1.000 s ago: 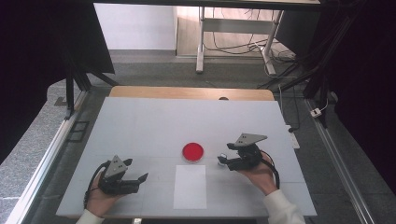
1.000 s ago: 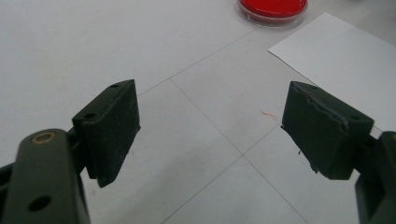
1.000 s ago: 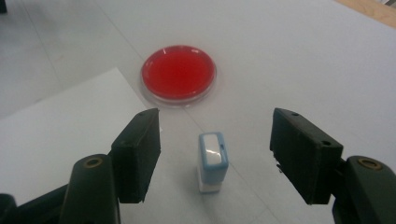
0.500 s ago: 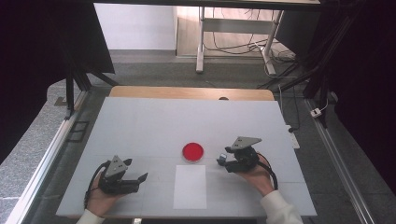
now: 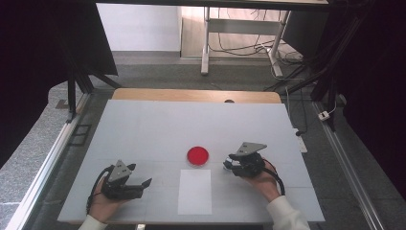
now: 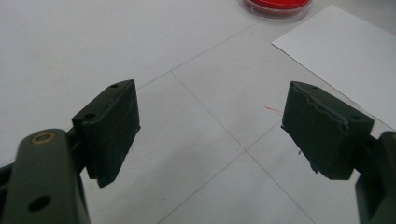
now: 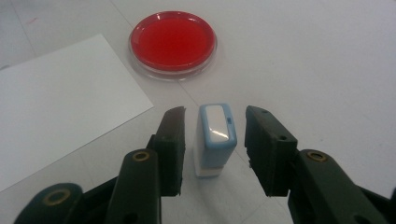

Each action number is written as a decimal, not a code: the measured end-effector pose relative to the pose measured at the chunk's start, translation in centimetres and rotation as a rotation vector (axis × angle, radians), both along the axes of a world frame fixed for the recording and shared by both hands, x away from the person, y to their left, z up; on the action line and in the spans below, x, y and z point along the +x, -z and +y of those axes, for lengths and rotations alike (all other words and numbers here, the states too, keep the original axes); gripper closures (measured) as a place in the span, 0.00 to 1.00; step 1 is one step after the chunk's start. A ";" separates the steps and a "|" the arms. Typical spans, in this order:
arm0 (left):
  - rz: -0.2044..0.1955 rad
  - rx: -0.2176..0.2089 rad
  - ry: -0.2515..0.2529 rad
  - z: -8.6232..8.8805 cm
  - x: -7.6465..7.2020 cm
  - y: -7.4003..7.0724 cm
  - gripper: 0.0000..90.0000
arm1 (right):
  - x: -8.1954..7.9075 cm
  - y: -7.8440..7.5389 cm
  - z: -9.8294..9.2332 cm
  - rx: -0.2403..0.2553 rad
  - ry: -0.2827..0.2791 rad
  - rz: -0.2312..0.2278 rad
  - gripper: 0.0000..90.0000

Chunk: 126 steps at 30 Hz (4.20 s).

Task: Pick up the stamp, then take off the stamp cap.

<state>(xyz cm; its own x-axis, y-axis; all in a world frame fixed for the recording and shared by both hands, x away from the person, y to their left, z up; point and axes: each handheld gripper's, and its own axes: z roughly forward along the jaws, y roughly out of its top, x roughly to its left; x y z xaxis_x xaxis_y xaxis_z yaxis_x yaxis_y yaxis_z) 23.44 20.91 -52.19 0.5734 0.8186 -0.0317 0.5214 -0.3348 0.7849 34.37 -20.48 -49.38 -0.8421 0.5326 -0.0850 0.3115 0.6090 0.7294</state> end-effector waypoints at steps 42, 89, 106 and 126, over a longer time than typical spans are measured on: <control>0.006 0.008 -0.014 0.3 0.2 0.3 0.22 | -0.3 -1.3 -1.6 0.164 0.054 -0.042 0.84; -0.019 -0.009 -0.010 -0.2 0.4 0.4 0.23 | -3.0 -3.5 1.3 0.389 -0.008 -0.042 0.84; -0.026 -0.006 -0.008 -0.4 0.5 0.5 0.23 | -4.0 -2.6 3.4 0.376 -0.057 -0.023 0.84; -0.037 -0.009 -0.009 -0.6 0.4 0.4 0.23 | -4.2 -2.5 3.7 0.380 -0.062 -0.029 0.84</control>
